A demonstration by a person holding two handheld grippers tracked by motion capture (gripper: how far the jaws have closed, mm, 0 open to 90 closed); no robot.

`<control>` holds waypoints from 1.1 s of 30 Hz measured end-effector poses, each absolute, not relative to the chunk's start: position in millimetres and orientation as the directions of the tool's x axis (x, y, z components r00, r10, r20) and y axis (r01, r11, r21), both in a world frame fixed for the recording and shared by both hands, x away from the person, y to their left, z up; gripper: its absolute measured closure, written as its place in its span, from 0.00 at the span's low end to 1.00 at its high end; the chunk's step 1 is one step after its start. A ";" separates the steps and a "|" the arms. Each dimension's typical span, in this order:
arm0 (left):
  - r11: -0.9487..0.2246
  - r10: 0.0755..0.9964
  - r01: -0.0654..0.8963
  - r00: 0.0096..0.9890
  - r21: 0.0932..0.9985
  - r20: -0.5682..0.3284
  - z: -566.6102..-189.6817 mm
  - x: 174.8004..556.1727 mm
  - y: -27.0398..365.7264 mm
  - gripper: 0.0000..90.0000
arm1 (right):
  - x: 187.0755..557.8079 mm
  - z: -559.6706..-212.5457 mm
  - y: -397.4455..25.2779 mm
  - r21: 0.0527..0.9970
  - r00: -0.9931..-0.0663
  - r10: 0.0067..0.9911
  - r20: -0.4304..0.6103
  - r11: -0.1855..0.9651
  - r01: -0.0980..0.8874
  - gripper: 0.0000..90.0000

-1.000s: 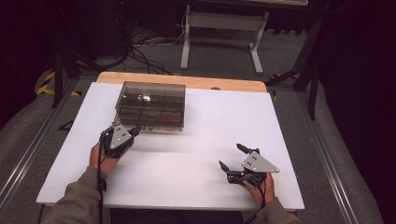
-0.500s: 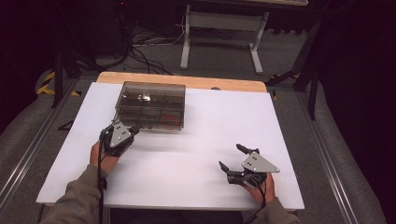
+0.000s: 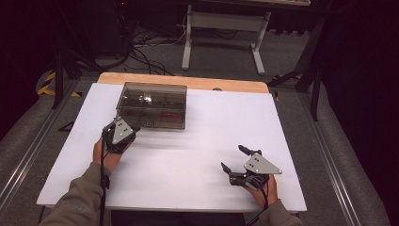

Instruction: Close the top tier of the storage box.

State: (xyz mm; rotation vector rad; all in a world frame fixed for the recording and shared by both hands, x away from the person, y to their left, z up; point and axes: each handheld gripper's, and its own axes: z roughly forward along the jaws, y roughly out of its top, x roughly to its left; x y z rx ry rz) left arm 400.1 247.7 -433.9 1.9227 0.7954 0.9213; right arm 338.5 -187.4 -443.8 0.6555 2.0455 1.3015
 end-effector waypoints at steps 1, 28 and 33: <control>-0.451 0.794 0.177 0.527 0.875 0.303 -433.6 401.3 248.0 1.00 | 338.4 -443.7 -187.4 0.917 -0.685 0.690 -0.236 0.391 0.078 0.18; -0.438 0.820 0.194 0.487 0.878 0.302 -436.1 429.0 246.4 1.00 | 339.2 -444.5 -186.9 0.912 -0.685 0.688 -0.241 0.401 0.082 0.19; -0.434 0.829 0.202 0.471 0.878 0.302 -437.5 432.7 247.0 1.00 | 339.2 -444.8 -186.5 0.911 -0.684 0.688 -0.243 0.404 0.082 0.19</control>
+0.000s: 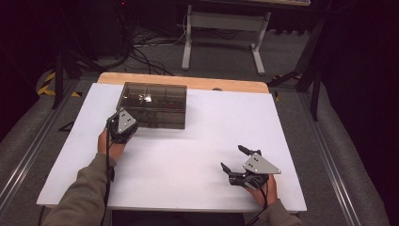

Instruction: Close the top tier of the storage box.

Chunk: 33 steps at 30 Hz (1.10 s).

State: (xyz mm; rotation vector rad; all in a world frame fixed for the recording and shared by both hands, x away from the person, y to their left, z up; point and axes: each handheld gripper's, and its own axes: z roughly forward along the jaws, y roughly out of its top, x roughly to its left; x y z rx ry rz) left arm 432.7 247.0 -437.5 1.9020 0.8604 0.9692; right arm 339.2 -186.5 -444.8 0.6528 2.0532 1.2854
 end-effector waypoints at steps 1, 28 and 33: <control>-0.434 0.829 0.202 0.471 0.878 0.302 -437.5 432.7 247.0 1.00 | 339.3 -444.8 -186.6 0.912 -0.683 0.689 -0.241 0.401 0.083 0.19; -0.394 0.832 0.147 0.477 0.907 0.284 -422.5 414.3 243.8 1.00 | 339.6 -444.7 -186.7 0.909 -0.686 0.685 -0.243 0.408 0.085 0.19; -0.396 0.832 0.136 0.471 0.908 0.292 -420.4 411.3 240.6 0.94 | 339.1 -445.0 -185.3 0.906 -0.691 0.679 -0.249 0.415 0.081 0.19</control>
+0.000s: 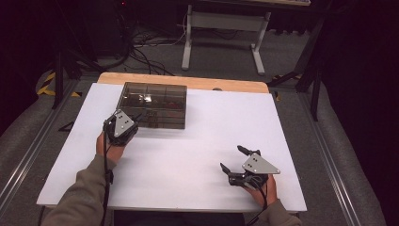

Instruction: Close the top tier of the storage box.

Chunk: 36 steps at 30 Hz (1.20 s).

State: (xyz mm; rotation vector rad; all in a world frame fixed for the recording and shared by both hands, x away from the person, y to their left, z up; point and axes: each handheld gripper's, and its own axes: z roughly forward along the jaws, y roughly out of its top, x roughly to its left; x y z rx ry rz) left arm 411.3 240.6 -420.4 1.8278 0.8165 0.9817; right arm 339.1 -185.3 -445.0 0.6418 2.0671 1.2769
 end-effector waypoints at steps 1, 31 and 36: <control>-0.395 0.831 0.135 0.474 0.909 0.290 -420.4 410.9 240.3 0.92 | 339.2 -444.9 -185.5 0.906 -0.691 0.680 -0.247 0.414 0.083 0.19; -0.387 0.827 0.110 0.480 0.916 0.292 -421.1 408.4 230.7 0.09 | 338.8 -444.2 -185.7 0.906 -0.699 0.670 -0.248 0.417 0.079 0.18; -0.390 0.808 0.095 0.512 0.916 0.291 -420.5 405.0 226.5 0.12 | 338.6 -443.8 -185.6 0.906 -0.701 0.669 -0.249 0.417 0.077 0.18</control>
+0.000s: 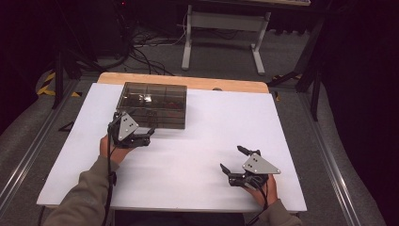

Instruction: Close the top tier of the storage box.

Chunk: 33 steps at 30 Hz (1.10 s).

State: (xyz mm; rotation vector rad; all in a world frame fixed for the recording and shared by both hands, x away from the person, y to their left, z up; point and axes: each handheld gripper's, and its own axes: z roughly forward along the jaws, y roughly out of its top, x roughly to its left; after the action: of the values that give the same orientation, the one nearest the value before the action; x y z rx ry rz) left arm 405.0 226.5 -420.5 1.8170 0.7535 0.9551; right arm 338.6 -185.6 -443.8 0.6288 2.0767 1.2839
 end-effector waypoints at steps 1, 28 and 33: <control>-0.390 0.808 0.095 0.512 0.916 0.291 -420.5 405.0 226.5 0.12 | 338.6 -443.8 -185.6 0.906 -0.701 0.669 -0.249 0.417 0.077 0.18; -0.428 0.736 0.051 0.599 0.903 0.315 -412.7 383.2 208.6 0.13 | 335.8 -441.5 -180.7 0.908 -0.711 0.655 -0.254 0.415 0.058 0.18; -0.439 0.719 0.049 0.618 0.897 0.318 -413.0 378.6 205.6 0.13 | 334.9 -441.6 -179.1 0.908 -0.715 0.653 -0.252 0.415 0.059 0.18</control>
State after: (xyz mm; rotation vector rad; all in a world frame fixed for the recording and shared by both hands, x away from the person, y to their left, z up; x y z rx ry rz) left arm 378.6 205.6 -413.0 1.8862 0.6127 0.8797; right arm 334.9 -179.1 -441.6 0.6008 2.0810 1.3023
